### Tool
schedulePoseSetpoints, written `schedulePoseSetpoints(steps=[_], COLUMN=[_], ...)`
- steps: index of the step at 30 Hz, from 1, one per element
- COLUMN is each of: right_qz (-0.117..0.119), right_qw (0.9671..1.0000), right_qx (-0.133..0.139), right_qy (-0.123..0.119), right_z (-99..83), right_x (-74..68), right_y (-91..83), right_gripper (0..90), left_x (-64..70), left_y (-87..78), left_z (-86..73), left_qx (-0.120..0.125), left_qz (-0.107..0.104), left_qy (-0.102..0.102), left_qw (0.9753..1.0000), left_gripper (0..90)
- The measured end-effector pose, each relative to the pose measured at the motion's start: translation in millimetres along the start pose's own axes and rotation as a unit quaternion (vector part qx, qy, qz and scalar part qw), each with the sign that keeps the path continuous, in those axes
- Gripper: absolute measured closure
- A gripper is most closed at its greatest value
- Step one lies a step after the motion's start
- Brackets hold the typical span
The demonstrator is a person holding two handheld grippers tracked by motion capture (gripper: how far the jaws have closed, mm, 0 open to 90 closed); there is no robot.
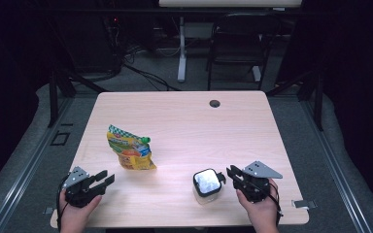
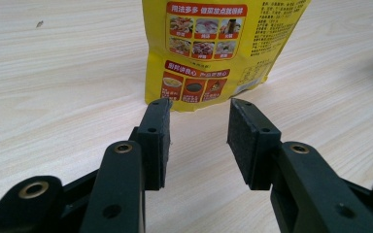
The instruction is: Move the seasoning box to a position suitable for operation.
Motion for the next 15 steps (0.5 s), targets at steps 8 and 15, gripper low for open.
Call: schedulePoseSetpoints(steps=[8,15], right_qz=[-0.018,0.005], right_qw=[0.9998,0.9998], right_qx=[0.0,-0.016], right_qy=[0.007,0.014], right_z=[-11.9,-15.6], right_x=[4.2,8.0], right_y=[7.2,18.4], right_gripper=[82.3,88.4], left_x=[0.5,2.7], left_y=[-0.1,1.7], left_z=[-0.3,-0.7], left_qx=[0.0,-0.004], left_qz=[0.0,0.005], left_qy=[-0.001,0.002], left_qw=[1.0,1.0], left_gripper=[59.5,60.3])
Point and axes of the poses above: each handheld gripper's, and its own axes: y roughly forward along the jaws, z roughly out of its top, x roughly to its right, the point moved 1 cm from there along y, roughly forward along the jaws, and after that the axes turned 3 degrees about z, right-handed, at the moved point
